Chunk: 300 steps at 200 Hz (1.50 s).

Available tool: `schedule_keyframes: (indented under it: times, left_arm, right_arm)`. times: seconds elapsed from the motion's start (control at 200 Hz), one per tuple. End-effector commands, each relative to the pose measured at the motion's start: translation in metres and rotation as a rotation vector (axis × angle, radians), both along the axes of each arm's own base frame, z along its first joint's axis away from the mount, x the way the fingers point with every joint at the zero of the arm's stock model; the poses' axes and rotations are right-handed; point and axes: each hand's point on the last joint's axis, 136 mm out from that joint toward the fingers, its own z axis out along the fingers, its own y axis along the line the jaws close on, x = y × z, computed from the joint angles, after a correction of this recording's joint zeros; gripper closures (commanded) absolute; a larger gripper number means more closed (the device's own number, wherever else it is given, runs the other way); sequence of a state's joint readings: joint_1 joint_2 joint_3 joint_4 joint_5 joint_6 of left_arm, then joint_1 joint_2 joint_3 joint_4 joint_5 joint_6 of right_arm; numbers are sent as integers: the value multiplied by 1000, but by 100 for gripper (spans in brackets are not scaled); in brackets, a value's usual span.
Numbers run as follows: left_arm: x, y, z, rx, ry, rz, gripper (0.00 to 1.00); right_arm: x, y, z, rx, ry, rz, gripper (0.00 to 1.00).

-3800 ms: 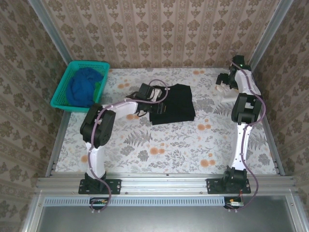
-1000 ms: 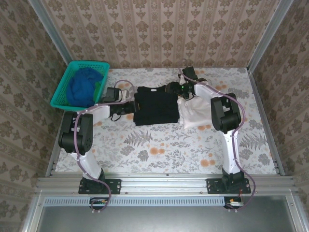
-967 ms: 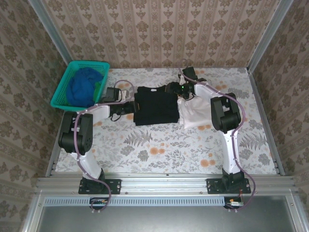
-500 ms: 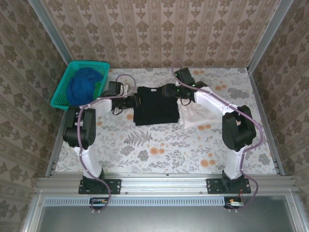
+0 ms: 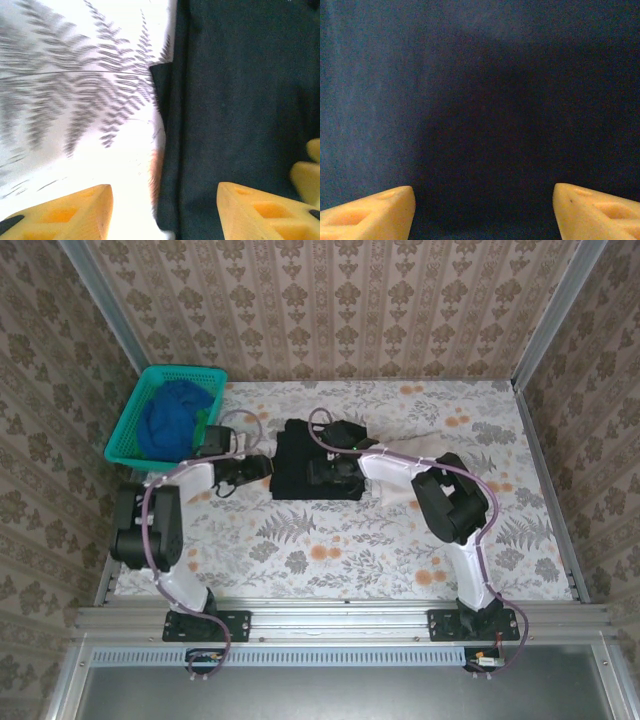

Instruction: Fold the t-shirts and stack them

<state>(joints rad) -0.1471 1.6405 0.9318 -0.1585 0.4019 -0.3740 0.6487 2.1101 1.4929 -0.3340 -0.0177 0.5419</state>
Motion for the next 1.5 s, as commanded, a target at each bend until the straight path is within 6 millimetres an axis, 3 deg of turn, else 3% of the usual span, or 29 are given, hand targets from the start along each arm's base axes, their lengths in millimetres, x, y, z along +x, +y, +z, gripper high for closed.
schedule_keyframes:
  times: [0.0,0.11,0.22,0.37,0.475,0.64,0.78,0.945,1.215,1.495]
  left_arm:
    - [-18,20,13,32,-13,52,39]
    - [-34,28,13,38,-22,67,35]
    - [-37,17,6,-9,-21,30,33]
    - [-34,-12,-1,-49,7,-69,34]
    - [-38,-22,-11,-67,33,-82,34]
    - [-42,-33,-20,-75,54,-113,35]
    - [-37,-34,-29,-60,79,-120,35]
    - [-35,-30,-45,4,135,-121,35]
    - [-46,-47,-57,2,180,-183,45]
    - [-62,-41,-64,-3,206,-171,49]
  right_arm:
    - [-56,9,-14,-38,99,54,26]
    - [-93,9,-17,-86,126,107,26]
    - [-110,-1,-7,-96,130,120,26]
    - [-113,-13,41,-41,41,100,22]
    - [-105,-43,54,-70,-15,3,22]
    - [-84,-86,27,-87,15,-128,21]
    - [-72,-77,7,-25,52,-105,23]
    - [-61,-77,-11,-73,71,-135,28]
    - [-59,-66,-23,-72,89,-143,33]
    - [-56,-58,-24,-147,94,-142,37]
